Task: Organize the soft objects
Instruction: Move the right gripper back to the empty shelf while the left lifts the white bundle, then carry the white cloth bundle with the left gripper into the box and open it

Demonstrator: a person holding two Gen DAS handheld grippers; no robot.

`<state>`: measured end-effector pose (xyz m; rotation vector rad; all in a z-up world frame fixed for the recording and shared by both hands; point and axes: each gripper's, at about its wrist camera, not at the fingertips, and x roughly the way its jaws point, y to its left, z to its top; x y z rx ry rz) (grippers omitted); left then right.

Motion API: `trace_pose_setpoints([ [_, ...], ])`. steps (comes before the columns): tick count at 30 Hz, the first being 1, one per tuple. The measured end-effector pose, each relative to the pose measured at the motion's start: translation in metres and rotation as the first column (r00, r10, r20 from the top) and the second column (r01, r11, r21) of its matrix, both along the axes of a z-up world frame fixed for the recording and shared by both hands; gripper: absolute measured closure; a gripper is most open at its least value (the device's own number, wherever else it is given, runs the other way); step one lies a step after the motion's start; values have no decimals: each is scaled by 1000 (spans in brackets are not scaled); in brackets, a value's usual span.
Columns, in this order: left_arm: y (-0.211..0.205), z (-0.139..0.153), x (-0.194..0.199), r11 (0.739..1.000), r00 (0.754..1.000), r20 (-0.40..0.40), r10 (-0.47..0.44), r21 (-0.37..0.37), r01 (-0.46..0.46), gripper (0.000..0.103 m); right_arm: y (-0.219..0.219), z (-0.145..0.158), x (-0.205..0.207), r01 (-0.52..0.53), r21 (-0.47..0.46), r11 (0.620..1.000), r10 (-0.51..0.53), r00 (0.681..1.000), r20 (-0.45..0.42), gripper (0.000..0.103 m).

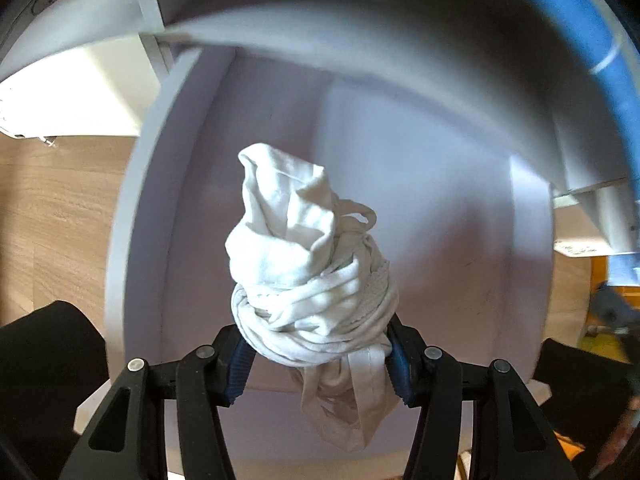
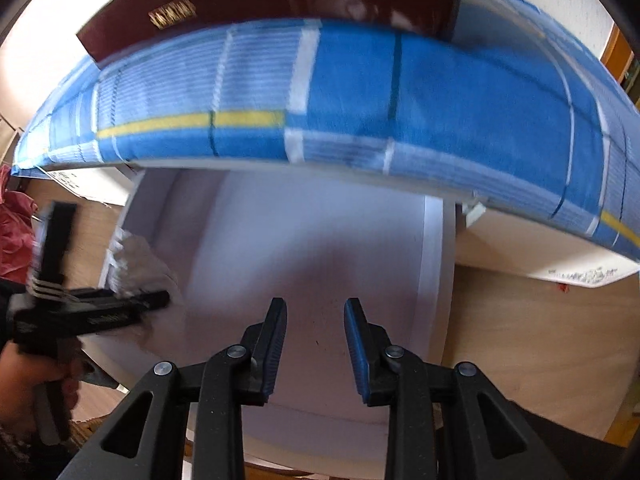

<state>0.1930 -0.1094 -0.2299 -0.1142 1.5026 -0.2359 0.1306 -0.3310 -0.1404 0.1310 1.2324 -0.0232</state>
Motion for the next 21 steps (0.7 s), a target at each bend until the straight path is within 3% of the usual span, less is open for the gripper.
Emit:
trace_pose_setpoints([
  [5,2,43,-12,996,992,94,-87,3,87,46,-5,-33,1,53,29,998,-50,994,-101,72],
  [11,1,94,-22,985,970,179,-164,-17,170,46,-1,-51,-5,72,74,995,-58,982,-180,72],
  [21,-20,200,-20,948,892,349,-287,-28,316,46,0,-58,-2,78,104,992,-57,980,-191,71],
])
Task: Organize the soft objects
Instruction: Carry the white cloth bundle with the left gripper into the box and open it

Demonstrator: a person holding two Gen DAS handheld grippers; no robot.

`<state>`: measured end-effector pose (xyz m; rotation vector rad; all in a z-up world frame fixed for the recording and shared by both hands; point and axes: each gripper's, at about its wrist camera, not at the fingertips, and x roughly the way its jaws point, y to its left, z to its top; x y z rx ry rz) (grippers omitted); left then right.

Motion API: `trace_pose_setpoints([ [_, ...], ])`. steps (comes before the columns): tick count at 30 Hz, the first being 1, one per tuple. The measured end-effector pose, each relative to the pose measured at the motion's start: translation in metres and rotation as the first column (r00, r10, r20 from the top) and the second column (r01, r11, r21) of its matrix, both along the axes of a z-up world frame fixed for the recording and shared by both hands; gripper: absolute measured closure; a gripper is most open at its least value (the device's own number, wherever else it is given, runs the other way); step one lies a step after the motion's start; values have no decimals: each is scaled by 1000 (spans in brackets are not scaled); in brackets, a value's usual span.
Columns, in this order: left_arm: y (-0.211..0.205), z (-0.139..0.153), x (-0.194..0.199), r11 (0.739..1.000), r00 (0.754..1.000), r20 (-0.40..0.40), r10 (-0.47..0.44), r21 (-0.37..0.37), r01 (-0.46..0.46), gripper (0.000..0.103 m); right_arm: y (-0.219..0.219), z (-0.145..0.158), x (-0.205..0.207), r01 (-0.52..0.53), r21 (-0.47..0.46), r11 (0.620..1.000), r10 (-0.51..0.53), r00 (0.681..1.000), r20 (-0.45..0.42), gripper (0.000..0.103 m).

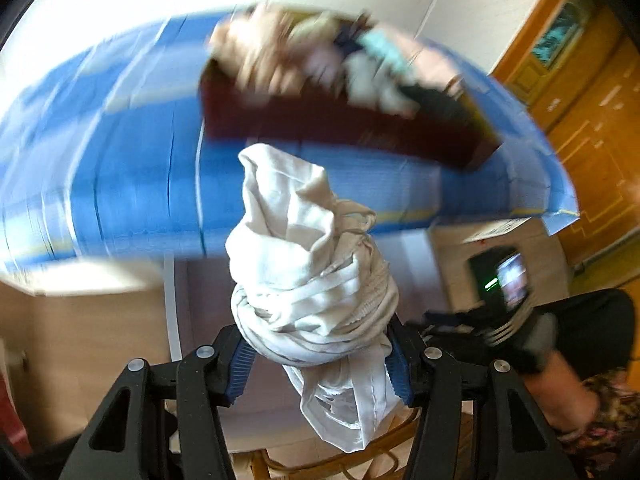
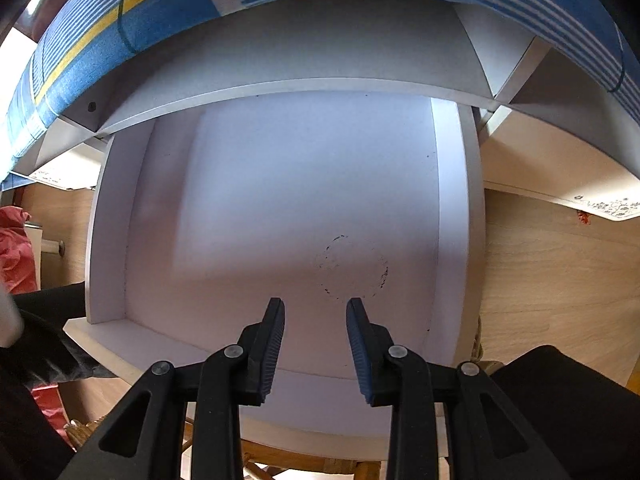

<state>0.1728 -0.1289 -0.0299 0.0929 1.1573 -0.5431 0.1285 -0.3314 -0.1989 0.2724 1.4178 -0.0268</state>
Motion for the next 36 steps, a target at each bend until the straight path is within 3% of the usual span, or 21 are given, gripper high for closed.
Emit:
trace_pose_setpoints([
  [10,-36,95,44,997,990,131,-48,-49,55,46,5,9,3,1,25,1000,-1,1000,4,71],
  [16,-66,112,90,1000,982,186,-32,6,31,46,4,12,2,8,42,999,-8,1000,10,71],
  [20,-81,107,115,997,979,200,-44,75,29,46,4,14,2,6,55,998,-7,1000,14,71],
  [27,-105,64,141,966,985,148,-88,254,48,46,9,17,3,-10,63,998,8,1000,21,71],
  [32,-116,33,148,956,992,68,-108,281,84,46,10,18,4,-10,92,996,8,1000,26,71],
  [36,-115,15,154,967,997,15,-69,246,64,47,13,20,3,-15,108,994,12,1000,29,71],
])
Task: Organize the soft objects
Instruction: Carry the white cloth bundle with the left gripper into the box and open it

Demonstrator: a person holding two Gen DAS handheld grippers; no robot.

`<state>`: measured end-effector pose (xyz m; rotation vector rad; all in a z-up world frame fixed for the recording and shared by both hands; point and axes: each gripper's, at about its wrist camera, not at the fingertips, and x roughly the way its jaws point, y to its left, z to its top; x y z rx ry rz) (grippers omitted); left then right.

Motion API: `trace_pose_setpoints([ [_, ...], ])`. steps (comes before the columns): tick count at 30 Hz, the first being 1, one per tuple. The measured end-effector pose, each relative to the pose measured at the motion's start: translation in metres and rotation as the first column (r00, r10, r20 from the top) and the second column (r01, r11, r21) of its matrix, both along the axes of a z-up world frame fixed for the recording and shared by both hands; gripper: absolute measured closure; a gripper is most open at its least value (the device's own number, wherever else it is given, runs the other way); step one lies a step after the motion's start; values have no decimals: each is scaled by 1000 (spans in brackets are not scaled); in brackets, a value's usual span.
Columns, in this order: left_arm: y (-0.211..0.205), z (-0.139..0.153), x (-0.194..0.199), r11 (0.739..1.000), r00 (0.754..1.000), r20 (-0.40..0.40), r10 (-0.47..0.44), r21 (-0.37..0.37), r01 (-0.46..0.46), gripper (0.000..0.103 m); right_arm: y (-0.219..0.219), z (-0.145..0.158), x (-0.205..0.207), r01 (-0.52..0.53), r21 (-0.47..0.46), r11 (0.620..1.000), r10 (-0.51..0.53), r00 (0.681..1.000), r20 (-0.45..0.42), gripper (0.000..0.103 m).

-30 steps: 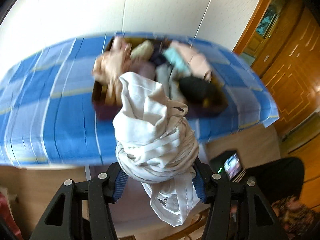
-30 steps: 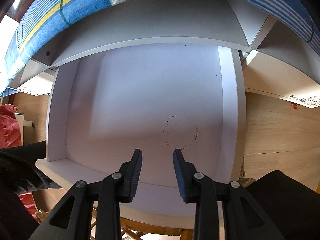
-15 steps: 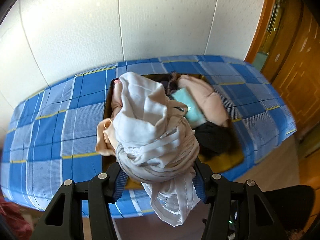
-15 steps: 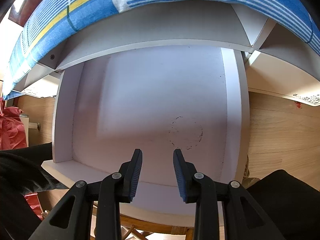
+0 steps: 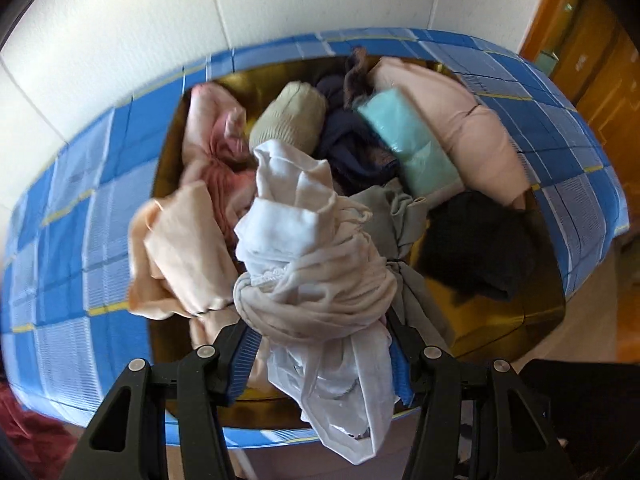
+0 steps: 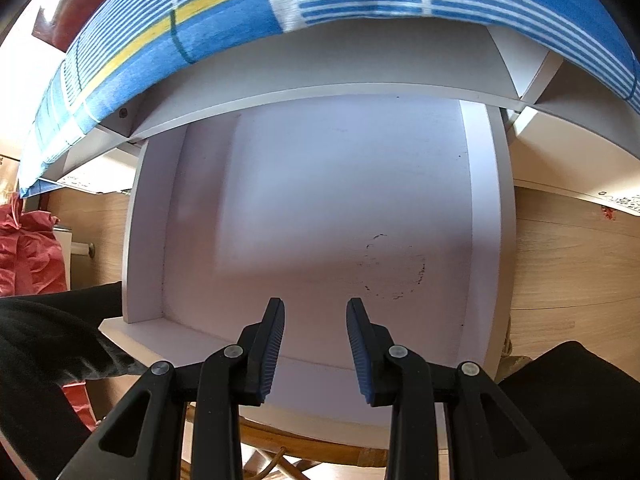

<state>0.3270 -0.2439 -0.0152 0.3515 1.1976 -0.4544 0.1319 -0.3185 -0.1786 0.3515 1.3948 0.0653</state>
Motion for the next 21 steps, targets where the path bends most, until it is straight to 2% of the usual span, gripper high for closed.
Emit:
trace_pose_setpoints([
  [4,3,-11,9,998,998,-27,50,-46,-51,47,1,1,0,3,9,1000,-3,1000,3,71],
  [8,-2,-17,15,997,998,16,67,-31,-66,46,1,3,2,2,5,1000,-2,1000,10,71],
  [12,-1,-16,12,995,997,4,82,-49,-82,44,-1,3,1,10,2,1000,-10,1000,8,71],
  [13,2,-14,9,995,997,0,81,-57,-81,43,-2,2,1,14,3,1000,-14,1000,6,71],
  [15,12,-7,6,993,996,0,91,-71,-91,31,-2,1,1,19,4,1000,-19,1000,3,71],
  [17,23,1,0,990,994,7,108,-94,-107,25,-1,1,1,17,5,1000,-17,1000,3,71],
  [21,34,10,-15,991,991,61,118,-75,-114,25,2,3,2,1,-4,1000,-1,1000,13,71],
])
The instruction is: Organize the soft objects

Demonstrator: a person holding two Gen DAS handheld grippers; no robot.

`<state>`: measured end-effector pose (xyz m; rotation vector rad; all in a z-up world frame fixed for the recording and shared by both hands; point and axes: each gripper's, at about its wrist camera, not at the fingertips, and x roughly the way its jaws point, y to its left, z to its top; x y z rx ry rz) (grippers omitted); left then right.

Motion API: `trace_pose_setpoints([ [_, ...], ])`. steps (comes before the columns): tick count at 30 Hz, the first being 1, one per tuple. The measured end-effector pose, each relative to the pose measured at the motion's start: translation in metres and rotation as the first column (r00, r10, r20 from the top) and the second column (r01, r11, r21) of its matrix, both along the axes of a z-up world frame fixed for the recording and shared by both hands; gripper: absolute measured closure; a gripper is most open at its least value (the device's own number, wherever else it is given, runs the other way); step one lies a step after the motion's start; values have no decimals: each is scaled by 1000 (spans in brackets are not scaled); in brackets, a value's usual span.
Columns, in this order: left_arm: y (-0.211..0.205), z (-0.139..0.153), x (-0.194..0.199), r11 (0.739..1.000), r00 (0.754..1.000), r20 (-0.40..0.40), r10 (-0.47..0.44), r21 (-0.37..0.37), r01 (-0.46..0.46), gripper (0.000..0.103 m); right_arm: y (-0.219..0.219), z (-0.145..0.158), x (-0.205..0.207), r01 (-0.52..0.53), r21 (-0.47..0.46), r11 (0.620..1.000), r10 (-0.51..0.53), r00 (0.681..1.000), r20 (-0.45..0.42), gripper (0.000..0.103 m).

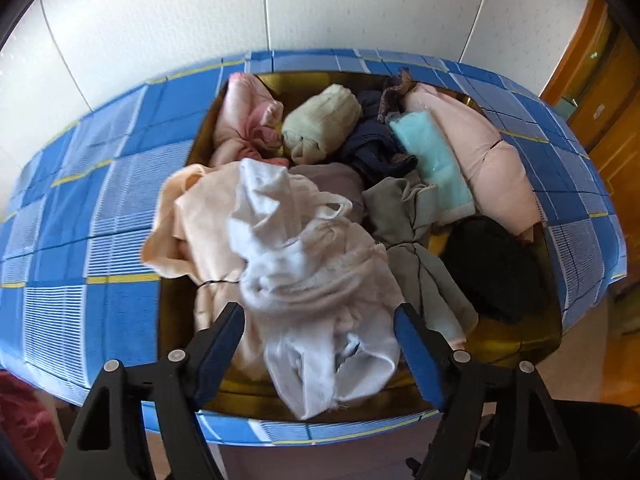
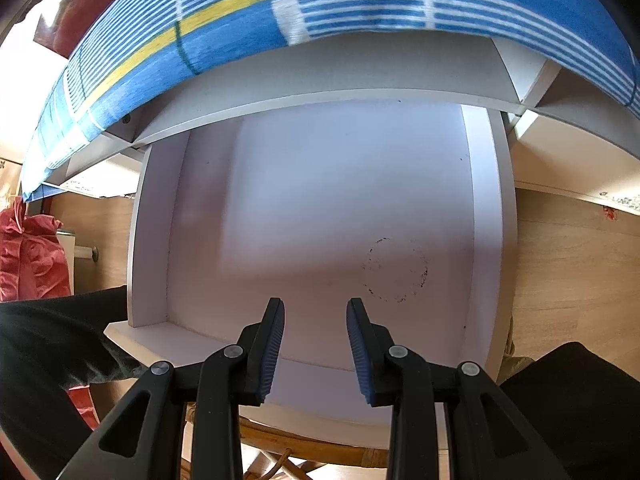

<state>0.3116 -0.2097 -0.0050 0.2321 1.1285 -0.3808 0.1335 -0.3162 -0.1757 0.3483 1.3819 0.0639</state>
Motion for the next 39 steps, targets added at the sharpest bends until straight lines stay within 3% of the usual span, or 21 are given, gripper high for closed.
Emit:
trace_pose_setpoints([
  [9,-5,11,-28,998,988,150,-32,54,25,22,-6,-3,-3,12,-34,999,-12,1000,-7,68],
  [15,0,27,-67,999,966,257,-30,39,21,3,-2,-6,-4,-6,-57,998,5,1000,-11,67],
  [22,32,26,-108,998,973,228,46,-51,-36,1,6,5,-10,-40,-108,993,44,998,34,62],
  [27,62,16,-140,990,972,205,119,-98,-100,0,17,26,-21,-79,-163,983,98,989,114,59],
  [32,88,4,-170,981,969,173,178,-113,-160,0,30,54,-37,-72,-185,980,114,966,232,35],
  [39,113,5,-205,970,959,167,229,-125,-210,0,47,108,-68,-63,-248,967,153,918,366,27],
])
